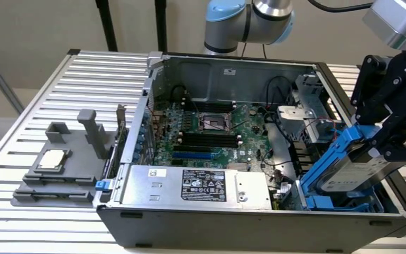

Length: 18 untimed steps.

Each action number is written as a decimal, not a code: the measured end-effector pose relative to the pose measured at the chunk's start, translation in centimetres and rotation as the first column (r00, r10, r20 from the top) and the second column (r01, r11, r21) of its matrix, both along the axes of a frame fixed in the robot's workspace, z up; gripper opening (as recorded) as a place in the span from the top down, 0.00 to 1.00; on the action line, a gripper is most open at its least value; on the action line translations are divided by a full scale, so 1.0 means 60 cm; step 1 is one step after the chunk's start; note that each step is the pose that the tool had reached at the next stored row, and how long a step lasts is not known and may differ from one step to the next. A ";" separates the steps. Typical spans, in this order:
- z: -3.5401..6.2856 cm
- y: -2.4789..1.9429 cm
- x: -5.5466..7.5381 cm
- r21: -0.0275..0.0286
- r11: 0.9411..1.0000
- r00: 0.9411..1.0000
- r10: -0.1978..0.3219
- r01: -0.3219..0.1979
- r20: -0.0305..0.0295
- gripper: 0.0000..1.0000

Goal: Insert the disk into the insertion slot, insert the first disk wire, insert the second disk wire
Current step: 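Insert the disk into the insertion slot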

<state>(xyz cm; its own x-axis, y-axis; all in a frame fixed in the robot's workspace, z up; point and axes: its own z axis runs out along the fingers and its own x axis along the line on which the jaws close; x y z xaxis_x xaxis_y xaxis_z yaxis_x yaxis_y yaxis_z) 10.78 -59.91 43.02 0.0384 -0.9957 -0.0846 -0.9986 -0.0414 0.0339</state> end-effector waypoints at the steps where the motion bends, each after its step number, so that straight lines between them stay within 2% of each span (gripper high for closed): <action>1: -0.001 0.0000 0.000 0.000 1.000 1.000 0.000 0.000 0.000 0.68; 7: -0.005 0.0000 0.000 0.000 1.000 1.000 0.003 -0.003 0.000 0.66; 8: -0.005 -0.0001 0.000 0.001 1.000 1.000 0.003 -0.003 0.000 0.60; 18: -0.008 -0.0002 0.000 0.001 1.000 1.000 0.005 -0.005 0.000 0.60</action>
